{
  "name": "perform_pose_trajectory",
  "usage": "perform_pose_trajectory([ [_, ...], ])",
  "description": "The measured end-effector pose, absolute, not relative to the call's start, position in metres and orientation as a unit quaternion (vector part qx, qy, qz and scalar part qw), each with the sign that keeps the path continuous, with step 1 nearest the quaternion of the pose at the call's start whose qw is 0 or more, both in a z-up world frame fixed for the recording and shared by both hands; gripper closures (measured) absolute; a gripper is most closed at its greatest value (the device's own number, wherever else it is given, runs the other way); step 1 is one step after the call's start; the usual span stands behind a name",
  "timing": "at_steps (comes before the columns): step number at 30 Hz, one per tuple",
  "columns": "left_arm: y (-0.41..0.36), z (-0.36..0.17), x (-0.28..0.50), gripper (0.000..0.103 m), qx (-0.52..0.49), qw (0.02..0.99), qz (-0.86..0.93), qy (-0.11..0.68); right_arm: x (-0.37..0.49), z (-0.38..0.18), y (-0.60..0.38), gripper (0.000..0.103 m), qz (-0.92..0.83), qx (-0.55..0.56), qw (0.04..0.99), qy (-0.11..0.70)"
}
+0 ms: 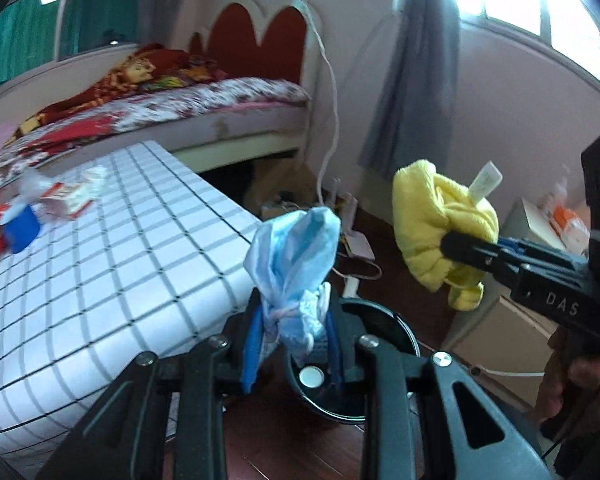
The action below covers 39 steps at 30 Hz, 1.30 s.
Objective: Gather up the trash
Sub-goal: 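Carry tissue and towel over the black bin and open both grippers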
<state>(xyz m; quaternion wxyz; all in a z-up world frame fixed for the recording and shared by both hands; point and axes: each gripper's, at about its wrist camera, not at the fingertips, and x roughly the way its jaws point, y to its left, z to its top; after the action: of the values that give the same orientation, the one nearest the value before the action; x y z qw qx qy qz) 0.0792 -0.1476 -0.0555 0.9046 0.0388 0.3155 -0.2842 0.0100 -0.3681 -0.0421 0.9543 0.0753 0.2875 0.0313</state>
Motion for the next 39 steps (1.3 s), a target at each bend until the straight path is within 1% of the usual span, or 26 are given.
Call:
perform_pose_trajectory([
  [10, -0.19, -0.088, 0.079, 0.074, 0.06, 0.876, -0.321, 0.356, -0.001, -0.08, -0.408, 0.075, 0.008, 0.077, 0.942, 0.325],
  [18, -0.203, -0.114, 0.087, 0.074, 0.07, 0.859, -0.329, 0.385, 0.001, -0.112, -0.42, 0.075, 0.016, 0.08, 0.93, 0.358],
  [28, -0.22, -0.152, 0.101, 0.074, 0.06, 0.827, -0.341, 0.444, 0.02, -0.154, -0.428, 0.075, 0.032, 0.067, 0.908, 0.412],
  [32, -0.23, -0.168, 0.107, 0.073, 0.063, 0.811, -0.347, 0.466, 0.032, -0.176, -0.428, 0.075, 0.046, 0.055, 0.895, 0.44],
  [33, -0.232, -0.17, 0.108, 0.07, 0.064, 0.808, -0.348, 0.471, 0.035, -0.182, -0.429, 0.075, 0.048, 0.054, 0.892, 0.446],
  [35, -0.236, -0.174, 0.11, 0.068, 0.065, 0.804, -0.351, 0.476, 0.041, -0.193, -0.432, 0.075, 0.052, 0.058, 0.885, 0.458],
  [36, -0.238, -0.177, 0.111, 0.064, 0.066, 0.801, -0.353, 0.479, 0.044, -0.198, -0.433, 0.075, 0.054, 0.057, 0.882, 0.464],
  [37, -0.239, -0.179, 0.112, 0.057, 0.065, 0.8, -0.352, 0.481, 0.048, -0.202, -0.433, 0.074, 0.057, 0.055, 0.879, 0.469],
  [38, -0.239, -0.182, 0.115, 0.029, 0.062, 0.803, -0.345, 0.483, 0.051, -0.208, -0.434, 0.073, 0.063, 0.053, 0.875, 0.476],
  [39, -0.237, -0.185, 0.119, 0.005, 0.062, 0.805, -0.331, 0.488, 0.055, -0.215, -0.435, 0.066, 0.065, 0.049, 0.871, 0.485],
])
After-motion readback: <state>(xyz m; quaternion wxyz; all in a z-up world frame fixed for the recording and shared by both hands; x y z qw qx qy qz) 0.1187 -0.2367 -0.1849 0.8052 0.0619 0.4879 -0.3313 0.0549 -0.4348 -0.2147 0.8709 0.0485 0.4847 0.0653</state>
